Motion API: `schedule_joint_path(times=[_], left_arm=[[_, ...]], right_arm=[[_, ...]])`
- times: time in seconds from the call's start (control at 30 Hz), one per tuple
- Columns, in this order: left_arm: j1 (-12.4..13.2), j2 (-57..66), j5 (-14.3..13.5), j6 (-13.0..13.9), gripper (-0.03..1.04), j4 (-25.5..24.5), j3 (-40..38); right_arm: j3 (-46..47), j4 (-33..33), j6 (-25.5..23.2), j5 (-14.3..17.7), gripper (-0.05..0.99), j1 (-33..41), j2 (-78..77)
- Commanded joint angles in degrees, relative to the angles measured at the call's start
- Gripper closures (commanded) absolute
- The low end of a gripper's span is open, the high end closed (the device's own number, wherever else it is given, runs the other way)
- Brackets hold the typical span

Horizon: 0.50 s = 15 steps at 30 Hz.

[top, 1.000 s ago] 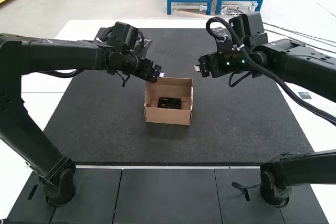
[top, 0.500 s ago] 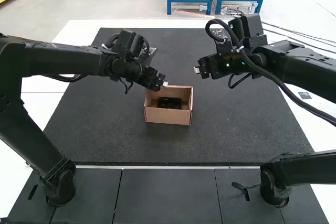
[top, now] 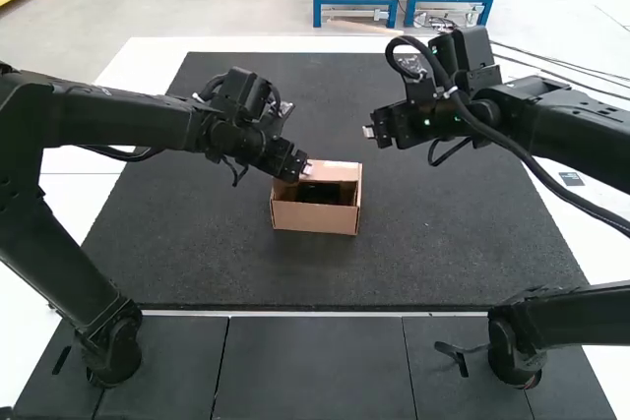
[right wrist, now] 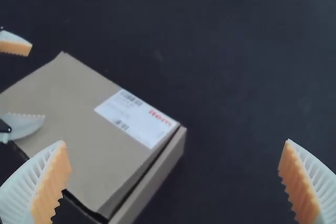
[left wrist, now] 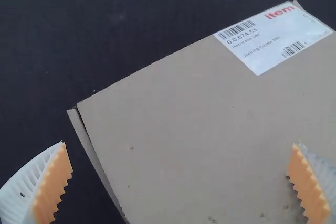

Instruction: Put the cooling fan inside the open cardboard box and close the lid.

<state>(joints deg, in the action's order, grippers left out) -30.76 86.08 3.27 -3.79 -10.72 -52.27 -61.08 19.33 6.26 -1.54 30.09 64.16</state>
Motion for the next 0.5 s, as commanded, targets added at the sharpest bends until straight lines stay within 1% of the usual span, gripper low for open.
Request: schedule_joint_path(times=[0.0,0.23,0.47], left_arm=[[0.44,-0.83,0.51,-0.25,0.04,1.23,0.59],[0.44,-0.74,-0.10,-0.34,0.04,4.66,3.32],[0.53,-0.74,-0.46,-0.34,0.04,4.92,4.46]], right_arm=[[0.43,-0.08,-0.72,-0.74,0.03,-0.82,-1.41],[0.96,-0.08,-0.72,-0.83,0.03,-0.47,-1.50],[0.70,0.79,-0.55,-0.83,0.03,-0.47,-1.58]])
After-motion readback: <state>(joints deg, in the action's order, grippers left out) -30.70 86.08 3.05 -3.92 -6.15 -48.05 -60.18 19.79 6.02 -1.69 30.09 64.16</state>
